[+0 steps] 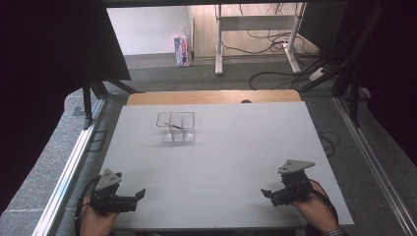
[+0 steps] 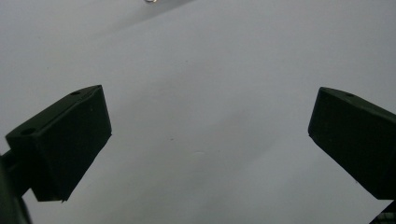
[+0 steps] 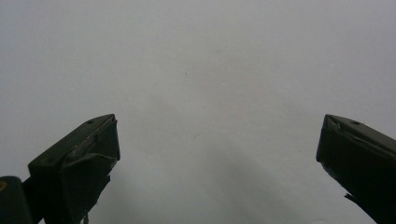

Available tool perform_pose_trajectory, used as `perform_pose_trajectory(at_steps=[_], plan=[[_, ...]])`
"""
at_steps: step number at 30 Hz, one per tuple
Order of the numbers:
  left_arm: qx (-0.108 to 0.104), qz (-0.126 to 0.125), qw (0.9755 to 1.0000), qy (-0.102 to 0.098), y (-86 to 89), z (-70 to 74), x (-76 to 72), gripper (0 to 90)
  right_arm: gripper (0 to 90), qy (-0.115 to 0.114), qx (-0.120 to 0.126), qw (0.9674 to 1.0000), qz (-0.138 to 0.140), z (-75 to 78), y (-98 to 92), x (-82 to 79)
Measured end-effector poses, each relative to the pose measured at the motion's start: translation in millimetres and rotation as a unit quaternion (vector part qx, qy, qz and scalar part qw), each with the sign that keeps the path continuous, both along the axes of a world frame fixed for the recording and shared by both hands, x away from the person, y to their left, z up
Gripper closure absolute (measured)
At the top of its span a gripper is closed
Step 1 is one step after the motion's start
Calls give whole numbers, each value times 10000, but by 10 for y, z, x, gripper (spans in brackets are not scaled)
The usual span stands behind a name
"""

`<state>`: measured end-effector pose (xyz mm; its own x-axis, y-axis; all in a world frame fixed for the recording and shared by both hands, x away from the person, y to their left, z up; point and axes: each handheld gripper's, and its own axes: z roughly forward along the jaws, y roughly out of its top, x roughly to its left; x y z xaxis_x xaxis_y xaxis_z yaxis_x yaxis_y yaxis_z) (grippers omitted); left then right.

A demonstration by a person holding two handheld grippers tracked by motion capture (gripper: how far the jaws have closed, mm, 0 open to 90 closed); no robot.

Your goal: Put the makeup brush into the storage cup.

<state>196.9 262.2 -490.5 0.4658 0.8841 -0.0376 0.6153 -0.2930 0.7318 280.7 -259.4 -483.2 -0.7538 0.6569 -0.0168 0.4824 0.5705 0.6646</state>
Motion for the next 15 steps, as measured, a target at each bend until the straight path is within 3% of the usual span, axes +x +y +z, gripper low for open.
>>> perform_pose_trajectory(at_steps=[7,9,15], plan=[[143,-120,9998,97,-16,-58,-32,0,0,-9,-11,10000,14,-1,2,-1],[207,-142,9997,25,-32,-54,-46,0,0,-8,-10,10000,17,-1,2,-1],[230,-162,9996,50,-40,-56,-41,0,0,-4,-30,10000,33,-6,7,-1]])
